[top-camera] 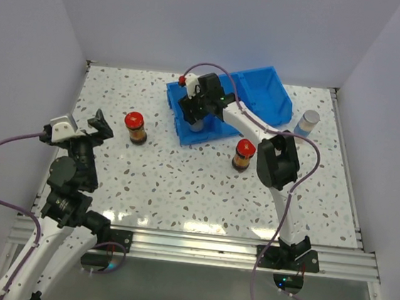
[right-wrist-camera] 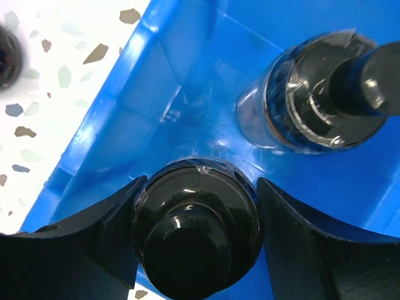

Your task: Organize the condiment bottles

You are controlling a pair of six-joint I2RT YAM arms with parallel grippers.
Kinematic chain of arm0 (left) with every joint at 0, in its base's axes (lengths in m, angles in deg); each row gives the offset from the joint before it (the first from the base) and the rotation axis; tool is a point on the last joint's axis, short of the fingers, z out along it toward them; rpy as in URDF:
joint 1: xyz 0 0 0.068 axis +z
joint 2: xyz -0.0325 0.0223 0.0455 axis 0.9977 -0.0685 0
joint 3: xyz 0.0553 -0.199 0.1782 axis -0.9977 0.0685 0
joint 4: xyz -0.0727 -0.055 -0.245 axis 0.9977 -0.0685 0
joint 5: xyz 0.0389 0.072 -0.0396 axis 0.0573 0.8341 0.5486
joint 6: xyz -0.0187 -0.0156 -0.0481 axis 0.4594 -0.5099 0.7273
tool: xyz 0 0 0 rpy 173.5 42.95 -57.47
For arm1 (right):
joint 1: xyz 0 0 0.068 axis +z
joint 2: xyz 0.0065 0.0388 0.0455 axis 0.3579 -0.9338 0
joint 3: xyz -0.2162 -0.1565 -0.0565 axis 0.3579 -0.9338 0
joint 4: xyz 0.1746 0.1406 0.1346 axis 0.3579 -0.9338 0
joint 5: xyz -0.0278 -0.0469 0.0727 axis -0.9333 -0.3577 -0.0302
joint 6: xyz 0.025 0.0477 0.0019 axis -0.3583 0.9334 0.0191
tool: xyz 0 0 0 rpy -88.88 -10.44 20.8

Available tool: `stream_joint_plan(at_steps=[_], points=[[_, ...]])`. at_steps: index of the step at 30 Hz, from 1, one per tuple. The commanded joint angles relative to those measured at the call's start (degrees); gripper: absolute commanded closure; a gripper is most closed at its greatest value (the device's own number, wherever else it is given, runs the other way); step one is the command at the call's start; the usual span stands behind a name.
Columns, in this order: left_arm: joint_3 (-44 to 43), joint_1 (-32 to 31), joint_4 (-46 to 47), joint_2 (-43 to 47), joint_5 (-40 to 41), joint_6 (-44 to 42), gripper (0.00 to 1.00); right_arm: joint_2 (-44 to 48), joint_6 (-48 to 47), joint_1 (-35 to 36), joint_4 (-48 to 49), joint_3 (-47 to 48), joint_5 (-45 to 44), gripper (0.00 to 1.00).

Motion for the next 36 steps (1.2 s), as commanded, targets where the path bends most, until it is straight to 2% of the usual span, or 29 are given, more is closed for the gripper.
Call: stream_joint_plan(at_steps=[1,7,11,20,25,29,33,34,36], points=[[-0.67,0.28,0.39,-0.6,-0.85,-0.23,0.0,2.36,-0.47,-0.05,5.24,-1.06,0.06,0.46],[-0.67,0.28,0.3,-1.39,-1.38,-0.14,0.0,3.77,-0.65,-0.05,5.33,-2.29,0.06,0.15],[-0.67,0.28,0.22,-2.44,-1.82,-0.05,0.0,5.43,-0.82,-0.13,4.8,-2.38,0.06,0.1],[-0.76,0.28,0.04,-5.6,-3.39,0.04,0.0,17.21,-2.93,-0.13,0.68,-6.07,4.89,0.08],[-0.85,0.28,-0.4,-7.62,-8.23,1.08,0.0,27.13,-5.65,-0.13,-8.38,-10.36,10.77,0.08],[-2.07,0.28,-1.88,-11.83,-10.51,3.02,0.0,38.2,-8.72,-0.05,-9.88,-21.08,12.19,0.08],[-4.97,0.54,-5.23,-17.81,-14.11,6.27,0.0,50.86,-12.25,-0.66,-9.18,-34.76,7.72,0.04],[-5.85,0.71,-5.49,-19.04,-15.16,7.76,0.0,55.75,-12.25,-1.18,-8.57,-37.25,7.36,0.03],[-8.4,1.68,-9.97,-22.82,-18.84,9.52,0.0,59.91,-12.08,-4.16,-7.42,-43.56,8.66,0.03]])
